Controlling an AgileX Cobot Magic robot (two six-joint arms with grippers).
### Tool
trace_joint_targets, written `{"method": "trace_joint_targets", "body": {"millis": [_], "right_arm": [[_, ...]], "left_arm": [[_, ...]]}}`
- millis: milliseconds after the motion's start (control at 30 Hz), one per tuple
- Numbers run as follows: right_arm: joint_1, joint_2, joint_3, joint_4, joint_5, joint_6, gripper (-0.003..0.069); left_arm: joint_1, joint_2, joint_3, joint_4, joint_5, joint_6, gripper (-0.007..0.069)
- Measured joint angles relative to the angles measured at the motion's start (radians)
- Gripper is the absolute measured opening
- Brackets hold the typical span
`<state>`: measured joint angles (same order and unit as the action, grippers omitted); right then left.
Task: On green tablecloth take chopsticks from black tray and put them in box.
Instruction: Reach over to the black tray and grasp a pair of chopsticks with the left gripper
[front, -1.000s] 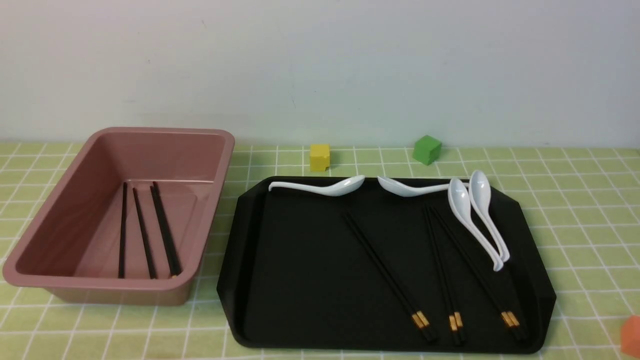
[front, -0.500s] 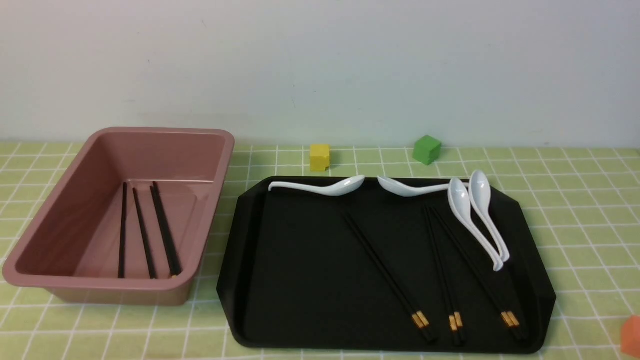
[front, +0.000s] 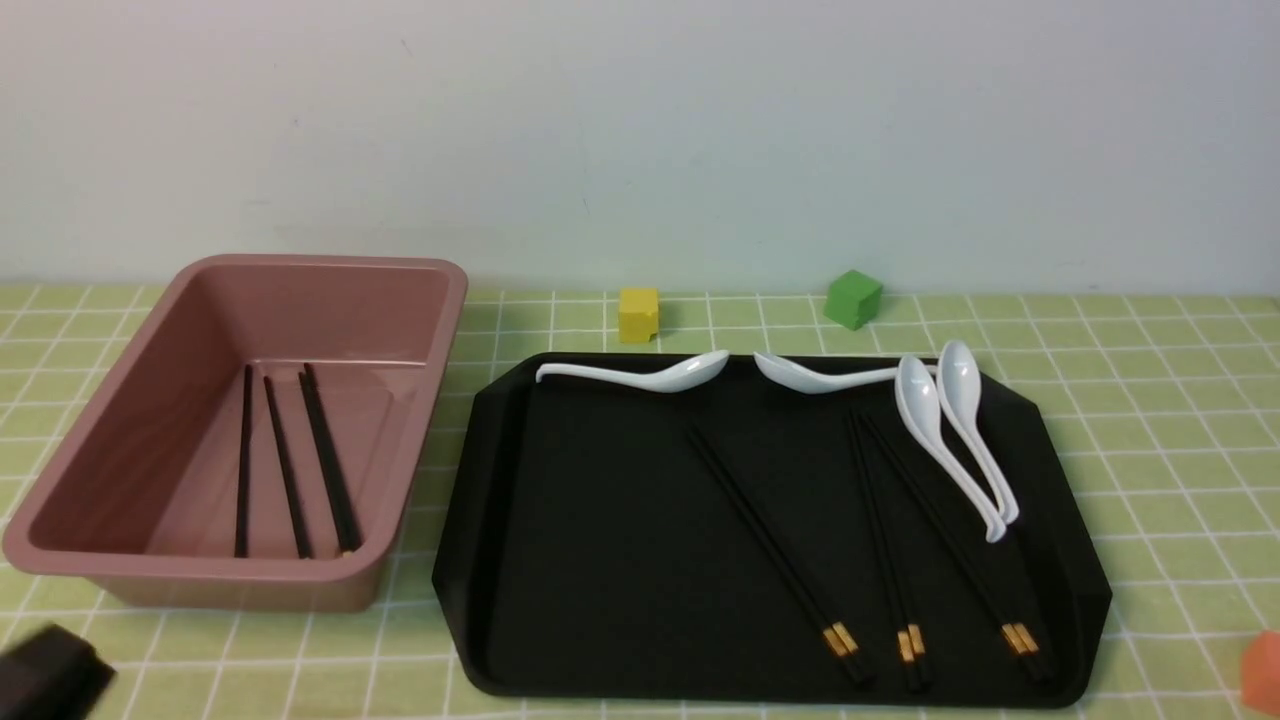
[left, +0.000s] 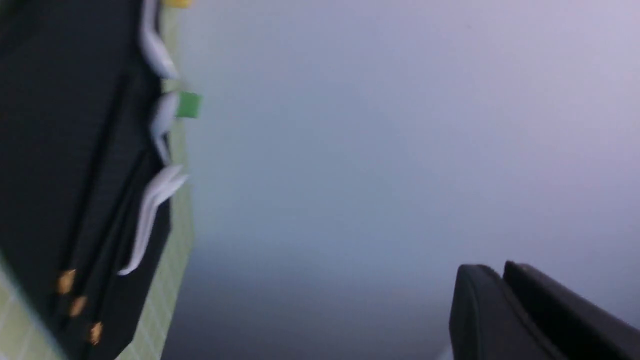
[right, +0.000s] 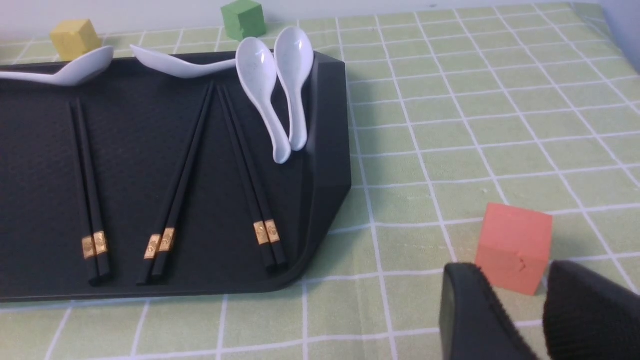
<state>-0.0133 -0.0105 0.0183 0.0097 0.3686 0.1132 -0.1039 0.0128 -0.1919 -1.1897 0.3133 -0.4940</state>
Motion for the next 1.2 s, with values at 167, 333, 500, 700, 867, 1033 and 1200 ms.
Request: {"method": "trace_joint_targets", "body": {"millis": [167, 333, 500, 700, 867, 1033, 1200], "right_arm": [[0.000, 0.000, 0.000, 0.000, 0.000, 0.000, 0.0239], [0.000, 0.000, 0.000, 0.000, 0.000, 0.000, 0.0239], [0.000, 0.000, 0.000, 0.000, 0.000, 0.000, 0.0239], [0.000, 0.000, 0.000, 0.000, 0.000, 0.000, 0.0239], [0.000, 0.000, 0.000, 0.000, 0.000, 0.000, 0.0239], [0.000, 0.000, 0.000, 0.000, 0.000, 0.000, 0.0239], [0.000, 0.000, 0.000, 0.000, 0.000, 0.000, 0.0239]], "left_arm": [[0.000, 0.260, -0.239, 0.175, 0.212, 0.171, 0.0031], [-0.001, 0.675, -0.465, 0.520, 0.638, 0.198, -0.0013], [-0.006, 1.079, -0.685, 0.720, 0.878, 0.185, -0.0013], [-0.179, 1.359, -0.875, 0.726, 0.879, 0.152, -0.0013], [-0.384, 1.592, -1.073, 0.811, 0.813, 0.049, 0.0002], [-0.492, 1.753, -1.226, 0.933, 0.803, -0.093, 0.0104], [-0.545, 1.883, -1.343, 0.975, 0.747, -0.249, 0.0247]]}}
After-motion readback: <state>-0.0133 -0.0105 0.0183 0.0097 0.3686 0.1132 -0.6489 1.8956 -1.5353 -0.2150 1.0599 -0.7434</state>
